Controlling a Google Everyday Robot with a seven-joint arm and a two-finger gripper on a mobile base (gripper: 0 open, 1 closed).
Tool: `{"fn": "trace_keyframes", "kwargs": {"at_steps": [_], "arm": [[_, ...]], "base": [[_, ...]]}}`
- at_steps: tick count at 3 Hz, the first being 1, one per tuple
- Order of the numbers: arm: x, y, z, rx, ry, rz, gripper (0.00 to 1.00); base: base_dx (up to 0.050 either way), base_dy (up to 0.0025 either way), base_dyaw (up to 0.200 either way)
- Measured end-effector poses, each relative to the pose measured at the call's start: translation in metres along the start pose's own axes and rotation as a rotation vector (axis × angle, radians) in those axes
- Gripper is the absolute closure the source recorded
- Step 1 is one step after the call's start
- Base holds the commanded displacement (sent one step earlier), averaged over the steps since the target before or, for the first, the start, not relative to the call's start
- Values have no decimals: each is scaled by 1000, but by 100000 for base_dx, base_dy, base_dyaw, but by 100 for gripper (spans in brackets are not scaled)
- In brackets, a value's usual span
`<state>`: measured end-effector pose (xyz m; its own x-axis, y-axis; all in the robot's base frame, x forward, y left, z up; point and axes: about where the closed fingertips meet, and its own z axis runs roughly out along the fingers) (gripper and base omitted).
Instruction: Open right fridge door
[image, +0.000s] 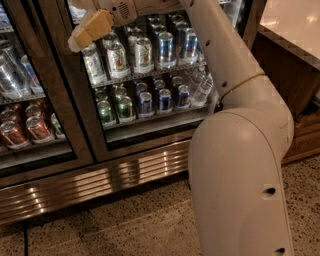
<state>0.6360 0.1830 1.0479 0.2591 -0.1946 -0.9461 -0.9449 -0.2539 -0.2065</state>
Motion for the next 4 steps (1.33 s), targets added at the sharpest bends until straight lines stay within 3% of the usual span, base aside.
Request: {"fn": "trace_keyframes", "kwargs": {"at_steps": [1,2,3,4], "arm": [[-2,18,4,-12,-6,18,0],[17,29,22,-57,13,59,0],[16,27,26,-64,10,56,0],[5,20,46,-122,-8,14,0]], "base": [[0,0,0],[0,0,0],[0,0,0],[0,0,0]]}}
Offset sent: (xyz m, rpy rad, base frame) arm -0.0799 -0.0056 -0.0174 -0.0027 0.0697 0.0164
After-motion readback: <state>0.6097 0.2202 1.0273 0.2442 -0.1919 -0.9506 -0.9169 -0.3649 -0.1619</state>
